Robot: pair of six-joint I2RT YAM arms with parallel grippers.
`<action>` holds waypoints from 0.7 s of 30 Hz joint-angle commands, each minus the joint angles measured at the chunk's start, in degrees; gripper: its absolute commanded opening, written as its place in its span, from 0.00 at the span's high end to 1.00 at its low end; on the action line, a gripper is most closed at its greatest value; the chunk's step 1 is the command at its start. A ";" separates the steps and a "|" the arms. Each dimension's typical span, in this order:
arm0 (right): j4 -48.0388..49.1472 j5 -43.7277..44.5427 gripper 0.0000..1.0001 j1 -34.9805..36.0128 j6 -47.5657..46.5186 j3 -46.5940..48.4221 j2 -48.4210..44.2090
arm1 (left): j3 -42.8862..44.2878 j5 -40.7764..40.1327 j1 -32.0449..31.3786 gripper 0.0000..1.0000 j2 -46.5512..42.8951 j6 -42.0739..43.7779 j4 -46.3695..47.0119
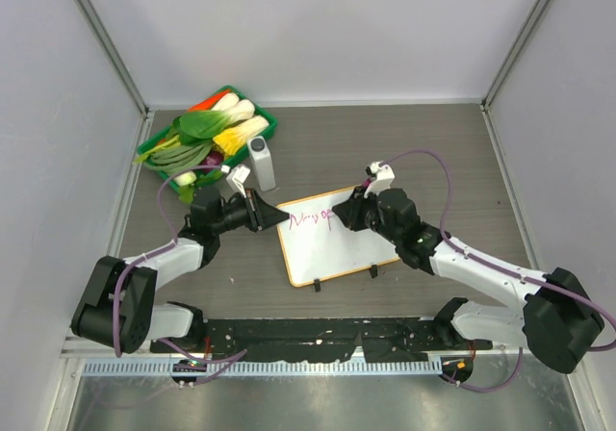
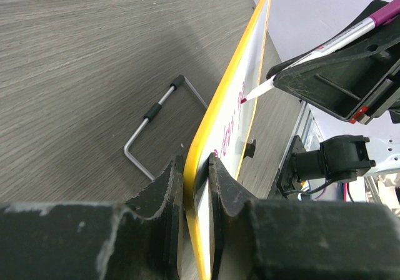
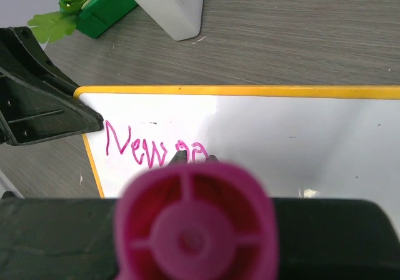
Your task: Write a sentence on the whiteboard
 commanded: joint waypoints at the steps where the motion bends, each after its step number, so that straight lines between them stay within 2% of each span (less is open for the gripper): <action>1: 1.52 -0.33 0.99 -0.26 1.25 -0.51 0.67 | 0.25 -2.38 -0.52 1.00 -0.12 5.08 -3.65; 14: 3.20 -4.55 0.99 -3.77 1.35 0.19 -3.99 | 0.16 -2.38 -0.52 1.00 -0.21 4.90 -3.56; 21: 2.49 -4.81 0.99 -4.47 0.12 1.86 -1.62 | 0.25 -2.12 -0.52 1.00 -0.21 4.99 -3.56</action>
